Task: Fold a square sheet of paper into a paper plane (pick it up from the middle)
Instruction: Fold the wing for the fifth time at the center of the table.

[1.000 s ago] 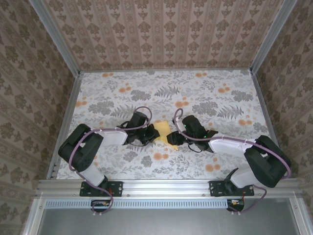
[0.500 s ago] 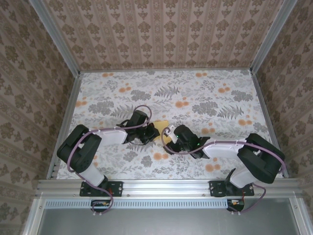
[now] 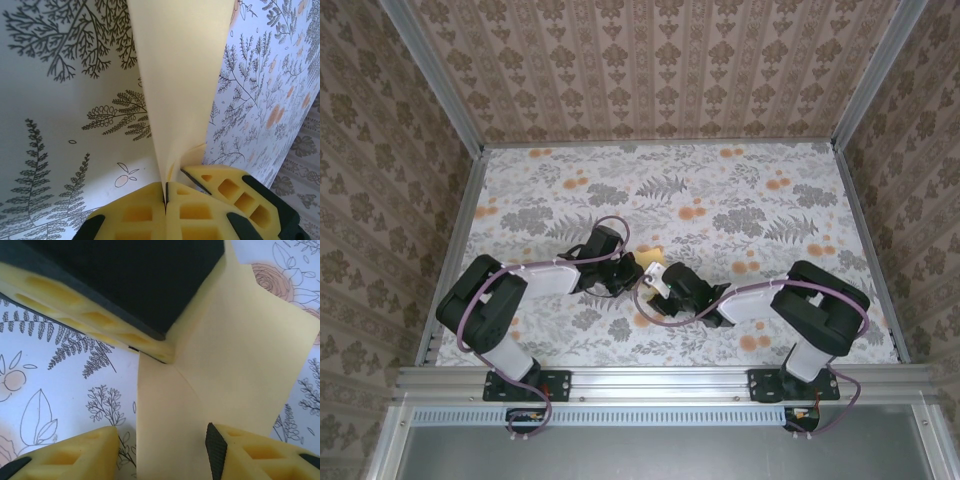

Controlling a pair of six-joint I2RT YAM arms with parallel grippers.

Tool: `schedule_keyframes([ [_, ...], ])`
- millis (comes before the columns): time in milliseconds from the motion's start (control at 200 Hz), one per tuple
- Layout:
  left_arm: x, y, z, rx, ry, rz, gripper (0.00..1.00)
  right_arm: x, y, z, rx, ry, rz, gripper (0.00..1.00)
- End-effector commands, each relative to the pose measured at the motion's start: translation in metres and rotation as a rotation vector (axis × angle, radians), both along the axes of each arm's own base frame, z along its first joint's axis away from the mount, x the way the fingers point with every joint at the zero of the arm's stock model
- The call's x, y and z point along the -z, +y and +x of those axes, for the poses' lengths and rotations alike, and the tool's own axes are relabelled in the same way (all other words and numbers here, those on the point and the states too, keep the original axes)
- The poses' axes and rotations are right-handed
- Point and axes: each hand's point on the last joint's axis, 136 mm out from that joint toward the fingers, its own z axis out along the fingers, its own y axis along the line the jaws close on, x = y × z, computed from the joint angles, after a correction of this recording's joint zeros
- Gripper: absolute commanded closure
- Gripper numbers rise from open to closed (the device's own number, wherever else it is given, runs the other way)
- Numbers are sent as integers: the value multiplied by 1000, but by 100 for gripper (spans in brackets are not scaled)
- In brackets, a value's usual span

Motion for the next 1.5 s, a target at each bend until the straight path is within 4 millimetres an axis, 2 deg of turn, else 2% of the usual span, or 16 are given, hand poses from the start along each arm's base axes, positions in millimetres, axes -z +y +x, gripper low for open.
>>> schedule_keyframes([
  [0, -19, -6, 4, -6, -11, -44, 95, -6, 6, 11, -1, -66, -6, 53],
  [255, -24, -3, 7, -17, -14, -54, 90, -6, 5, 10, 8, -64, 7, 74],
  [395, -30, 7, 13, -31, -37, -43, 75, -7, 6, 9, 23, -37, 42, 86],
  [530, -39, 21, 23, -64, -79, -49, 61, -8, 5, 8, 47, 42, 126, 93],
  [685, -49, 41, 32, -104, -140, -45, 51, -16, 6, 10, 81, 165, 256, 100],
  [865, -57, 54, 33, -117, -222, -37, 42, -25, 15, 12, 123, 334, 413, 100],
  [1085, -49, 46, 24, -72, -256, -71, 44, -30, 21, 16, 198, 497, 541, 100],
  [1270, -39, 32, 20, -23, -276, -82, 49, -28, 18, 27, 272, 612, 602, 100],
  [1495, -27, 14, 21, 14, -274, -136, 58, -20, 23, 28, 312, 726, 660, 100],
])
